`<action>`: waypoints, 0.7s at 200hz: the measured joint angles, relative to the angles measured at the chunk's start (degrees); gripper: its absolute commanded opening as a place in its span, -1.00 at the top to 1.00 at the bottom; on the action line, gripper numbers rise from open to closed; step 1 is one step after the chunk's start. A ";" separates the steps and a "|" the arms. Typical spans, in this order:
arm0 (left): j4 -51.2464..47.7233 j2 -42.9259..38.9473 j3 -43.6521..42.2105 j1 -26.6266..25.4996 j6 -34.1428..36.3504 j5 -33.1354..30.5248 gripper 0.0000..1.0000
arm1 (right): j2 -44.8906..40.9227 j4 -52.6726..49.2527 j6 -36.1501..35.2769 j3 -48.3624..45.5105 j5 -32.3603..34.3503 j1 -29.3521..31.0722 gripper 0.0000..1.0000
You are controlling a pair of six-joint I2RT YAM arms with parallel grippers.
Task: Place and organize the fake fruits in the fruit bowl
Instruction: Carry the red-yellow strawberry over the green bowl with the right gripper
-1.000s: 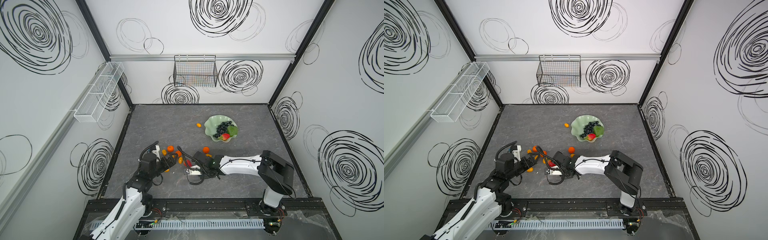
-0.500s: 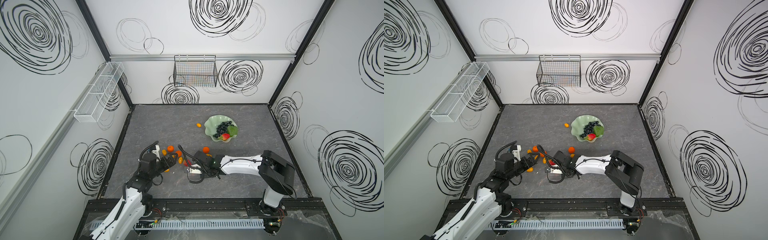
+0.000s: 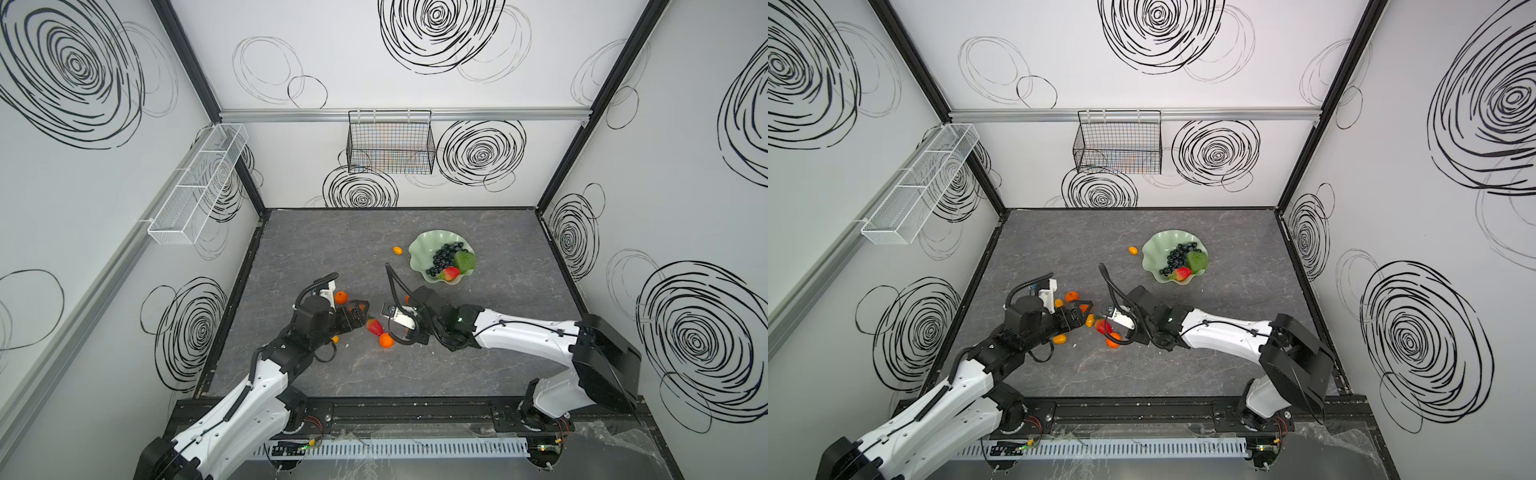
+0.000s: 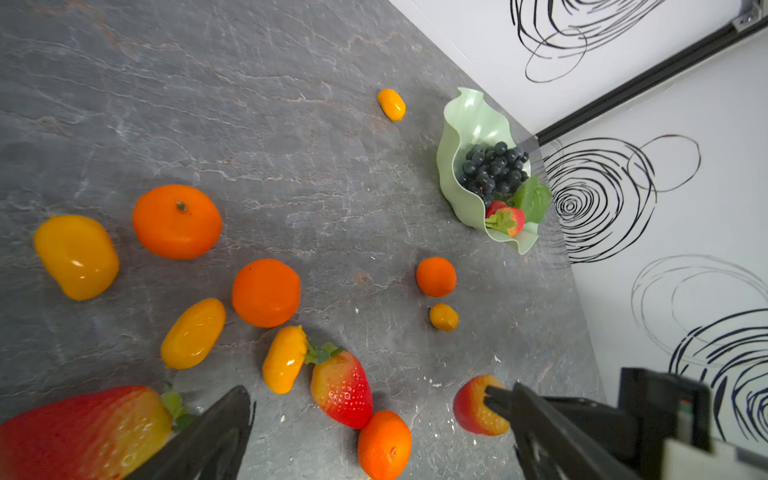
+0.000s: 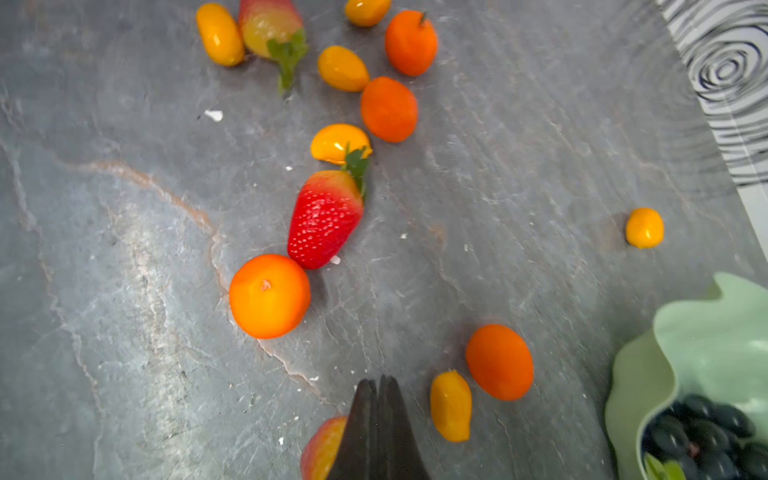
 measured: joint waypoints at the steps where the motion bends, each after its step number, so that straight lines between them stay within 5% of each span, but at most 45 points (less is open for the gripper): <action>1: 0.02 0.11 0.07 -0.11 0.02 -0.07 -0.99 | -0.33 0.00 0.26 -0.04 -0.09 -0.24 1.00; 79: 7.06 12.50 8.26 -12.07 2.58 -4.90 -0.99 | -10.47 -0.85 18.62 -0.09 -4.42 -15.74 1.00; 140: 10.93 22.97 14.71 -15.82 4.55 -5.49 -0.99 | -6.54 -8.28 26.95 5.95 -8.59 -29.53 1.00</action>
